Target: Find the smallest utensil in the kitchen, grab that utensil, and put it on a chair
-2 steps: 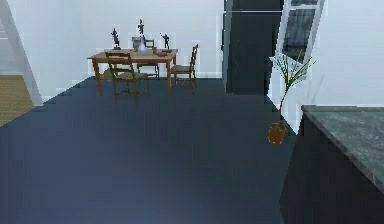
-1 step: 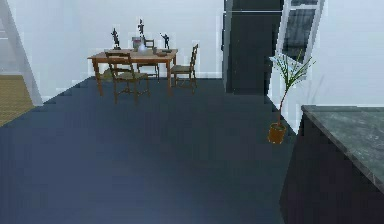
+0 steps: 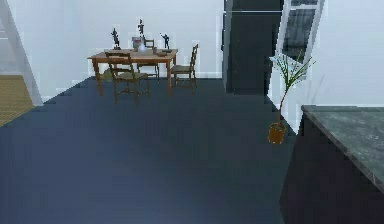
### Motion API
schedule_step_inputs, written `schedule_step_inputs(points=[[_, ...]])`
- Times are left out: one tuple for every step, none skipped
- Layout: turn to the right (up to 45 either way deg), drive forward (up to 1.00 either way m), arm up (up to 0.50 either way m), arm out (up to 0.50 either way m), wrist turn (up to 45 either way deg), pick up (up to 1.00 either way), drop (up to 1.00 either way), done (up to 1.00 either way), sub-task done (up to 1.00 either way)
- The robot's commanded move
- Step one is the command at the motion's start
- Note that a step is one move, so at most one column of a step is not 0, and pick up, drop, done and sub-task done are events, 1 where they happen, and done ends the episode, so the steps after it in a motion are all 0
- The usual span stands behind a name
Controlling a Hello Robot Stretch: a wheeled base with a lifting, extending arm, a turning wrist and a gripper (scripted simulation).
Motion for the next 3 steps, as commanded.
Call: schedule_step_inputs(points=[[0.0, 0.0, 0.0, 0.0, 45.0, 0.0, 0.0, 0.0, 0.0], [0.0, 0.0, 0.0, 0.0, 21.0, 0.0, 0.0, 0.0, 0.0], [0.0, 0.0, -0.12, 0.0, 0.0, 0.0, 0.0, 0.0, 0.0]])
